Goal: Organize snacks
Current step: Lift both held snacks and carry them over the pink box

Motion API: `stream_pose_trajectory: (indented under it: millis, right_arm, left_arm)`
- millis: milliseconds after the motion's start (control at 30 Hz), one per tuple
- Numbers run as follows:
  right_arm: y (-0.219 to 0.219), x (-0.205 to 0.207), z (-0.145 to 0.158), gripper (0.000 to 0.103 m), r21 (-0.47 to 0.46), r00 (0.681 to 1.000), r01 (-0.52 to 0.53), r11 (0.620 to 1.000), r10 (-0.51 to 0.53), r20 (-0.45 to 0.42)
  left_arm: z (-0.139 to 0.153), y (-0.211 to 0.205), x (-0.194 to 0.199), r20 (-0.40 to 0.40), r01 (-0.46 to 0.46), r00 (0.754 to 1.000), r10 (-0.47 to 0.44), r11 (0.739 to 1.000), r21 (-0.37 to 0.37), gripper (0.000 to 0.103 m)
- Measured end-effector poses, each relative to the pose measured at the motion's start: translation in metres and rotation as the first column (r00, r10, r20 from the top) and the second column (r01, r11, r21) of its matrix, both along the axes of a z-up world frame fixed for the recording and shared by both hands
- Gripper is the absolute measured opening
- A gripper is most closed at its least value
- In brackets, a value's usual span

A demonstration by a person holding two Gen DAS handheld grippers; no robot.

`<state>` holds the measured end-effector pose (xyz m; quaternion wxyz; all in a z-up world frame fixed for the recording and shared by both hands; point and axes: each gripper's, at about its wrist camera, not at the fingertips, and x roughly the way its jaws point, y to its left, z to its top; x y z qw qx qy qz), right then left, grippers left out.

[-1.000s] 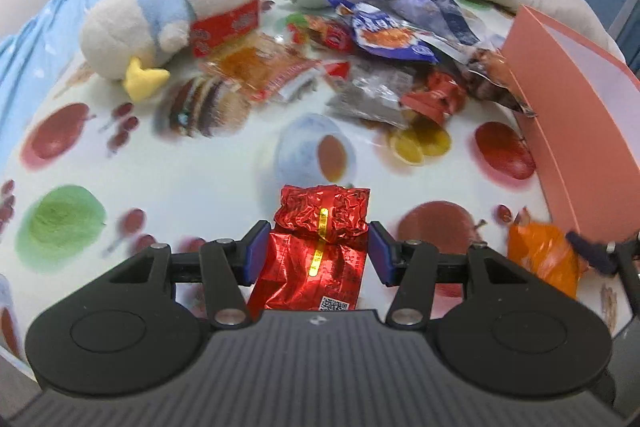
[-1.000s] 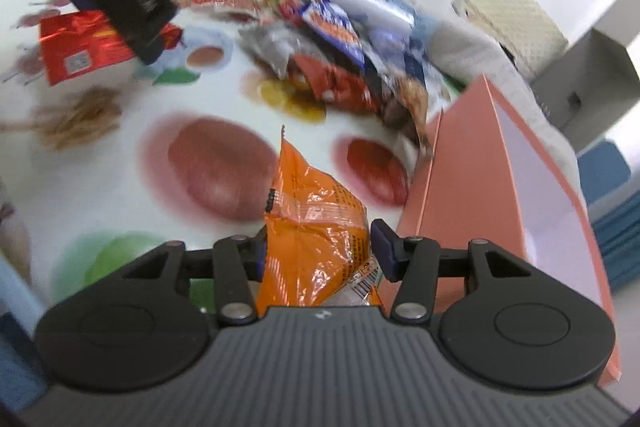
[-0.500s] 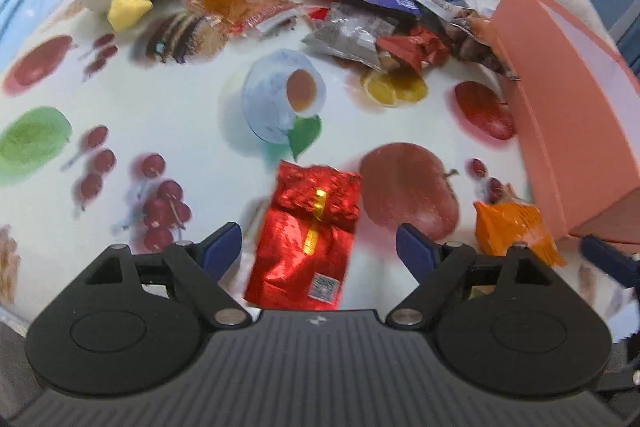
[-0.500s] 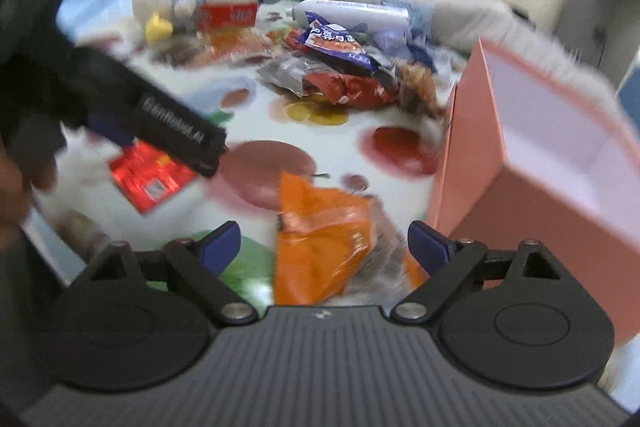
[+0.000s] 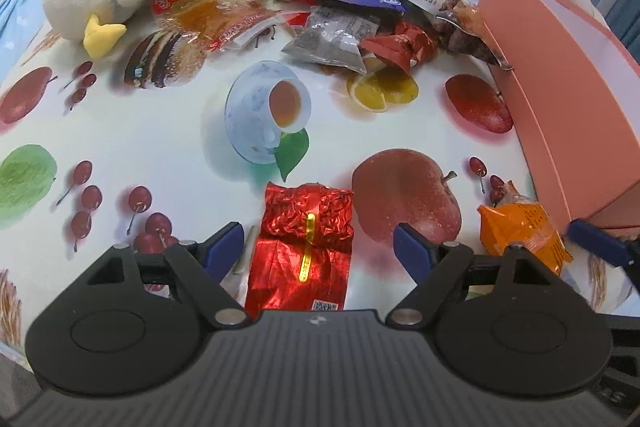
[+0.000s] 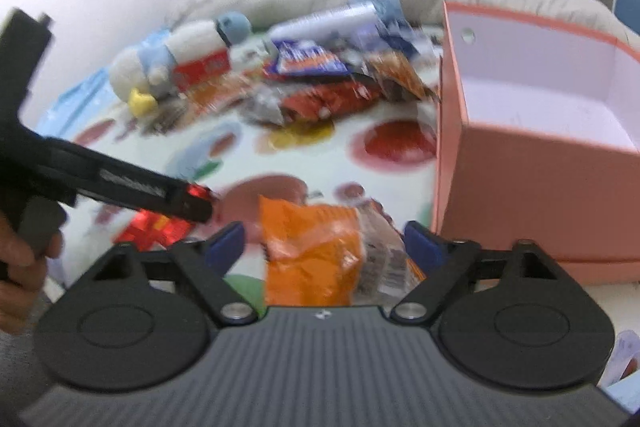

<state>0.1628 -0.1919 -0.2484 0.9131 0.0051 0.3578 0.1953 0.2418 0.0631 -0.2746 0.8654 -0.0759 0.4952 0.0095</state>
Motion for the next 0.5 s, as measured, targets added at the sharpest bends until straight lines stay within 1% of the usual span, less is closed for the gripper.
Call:
stream_pose_trajectory:
  millis: [33, 133, 233, 300, 367, 400, 433, 500]
  right_arm:
    - [0.000, 0.002, -0.004, 0.081, -0.013, 1.000, 0.012, 1.000, -0.012, -0.018]
    - [-0.002, 0.005, -0.008, 0.081, -0.008, 0.999, 0.027, 1.000, -0.028, -0.038]
    - [0.001, 0.009, -0.013, 0.082, -0.026, 0.999, 0.024, 0.999, -0.025, -0.042]
    - [0.003, 0.013, -0.018, 0.082, -0.048, 0.998, 0.021, 0.999, -0.024, -0.056]
    - [0.005, 0.015, -0.021, 0.082, -0.061, 0.998, 0.020, 0.998, -0.024, -0.058]
    - [0.008, 0.015, -0.022, 0.079, -0.082, 0.998, 0.019, 0.996, -0.023, -0.056]
    - [0.010, 0.015, -0.023, 0.077, -0.105, 0.999, 0.015, 0.994, -0.021, -0.049]
    - [0.012, 0.015, -0.021, 0.073, -0.118, 0.999, 0.019, 0.993, -0.025, -0.043]
  left_arm:
    - [-0.001, 0.000, 0.001, 0.001, 0.000, 1.000, 0.000, 1.000, -0.002, 0.083]
    - [-0.005, 0.001, 0.004, 0.001, -0.002, 1.000, 0.002, 1.000, -0.005, 0.080]
    - [-0.009, 0.001, 0.008, -0.001, 0.002, 1.000, -0.002, 1.000, 0.003, 0.079]
    - [-0.011, -0.001, 0.010, 0.005, 0.012, 1.000, -0.012, 1.000, 0.019, 0.071]
    - [-0.011, -0.001, 0.012, 0.007, 0.018, 1.000, -0.018, 1.000, 0.025, 0.066]
    - [-0.011, -0.001, 0.013, 0.007, 0.023, 1.000, -0.023, 0.999, 0.028, 0.061]
    - [-0.011, -0.002, 0.014, 0.007, 0.034, 0.999, -0.034, 0.999, 0.036, 0.059]
    - [-0.010, -0.003, 0.014, 0.005, 0.054, 0.999, -0.054, 0.998, 0.045, 0.058]
